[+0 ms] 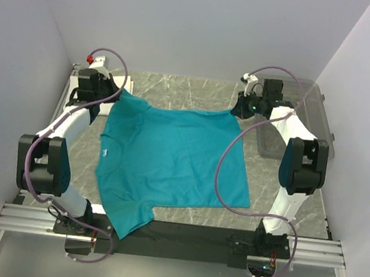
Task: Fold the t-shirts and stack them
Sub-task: Flatten the tshirt out, then fold the tshirt
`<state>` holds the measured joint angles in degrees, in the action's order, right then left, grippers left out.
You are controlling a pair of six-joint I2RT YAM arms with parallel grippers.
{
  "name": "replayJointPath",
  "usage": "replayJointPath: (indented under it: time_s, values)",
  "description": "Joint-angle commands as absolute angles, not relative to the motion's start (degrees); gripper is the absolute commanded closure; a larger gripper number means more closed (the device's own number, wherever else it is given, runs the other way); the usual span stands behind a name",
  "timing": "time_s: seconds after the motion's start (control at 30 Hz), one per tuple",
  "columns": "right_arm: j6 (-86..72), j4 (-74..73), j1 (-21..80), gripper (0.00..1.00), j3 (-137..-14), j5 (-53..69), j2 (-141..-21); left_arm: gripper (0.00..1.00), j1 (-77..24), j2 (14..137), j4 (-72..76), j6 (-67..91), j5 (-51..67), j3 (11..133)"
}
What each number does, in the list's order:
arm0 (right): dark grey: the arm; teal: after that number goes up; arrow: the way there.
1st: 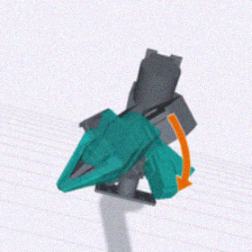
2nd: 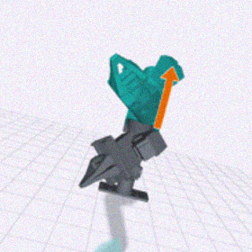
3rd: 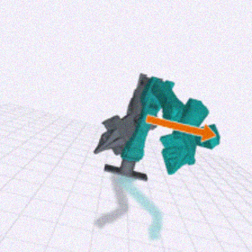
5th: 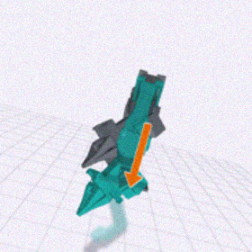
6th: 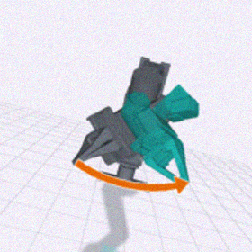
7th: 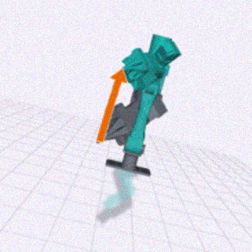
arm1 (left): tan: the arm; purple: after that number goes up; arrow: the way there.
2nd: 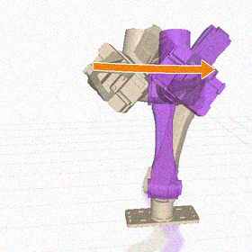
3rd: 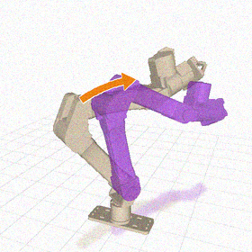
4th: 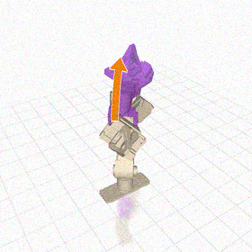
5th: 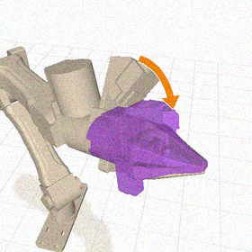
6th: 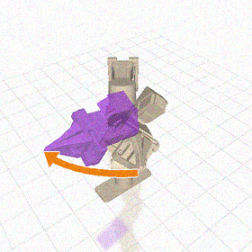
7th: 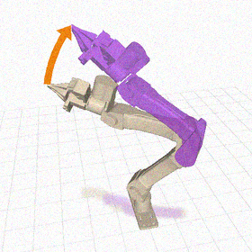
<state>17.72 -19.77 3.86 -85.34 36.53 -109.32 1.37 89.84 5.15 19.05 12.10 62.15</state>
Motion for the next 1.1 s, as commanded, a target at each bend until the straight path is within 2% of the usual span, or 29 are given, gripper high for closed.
replayJointPath:
  time_s: [0.0,0.43,1.07]
  values:
    - [18.3,-18.9,2.9,1.00,-84.5,39.8,-103.8,1.00,1.4,86.1,4.7,16.6,14.1,59.9]
    - [21.4,-20.1,0.3,1.00,-80.4,41.7,-100.7,1.00,1.7,80.3,4.1,10.7,14.7,54.8]
    - [23.6,-22.0,0.3,1.00,-78.3,40.3,-101.9,1.00,1.9,70.7,-6.2,7.5,18.5,48.6]
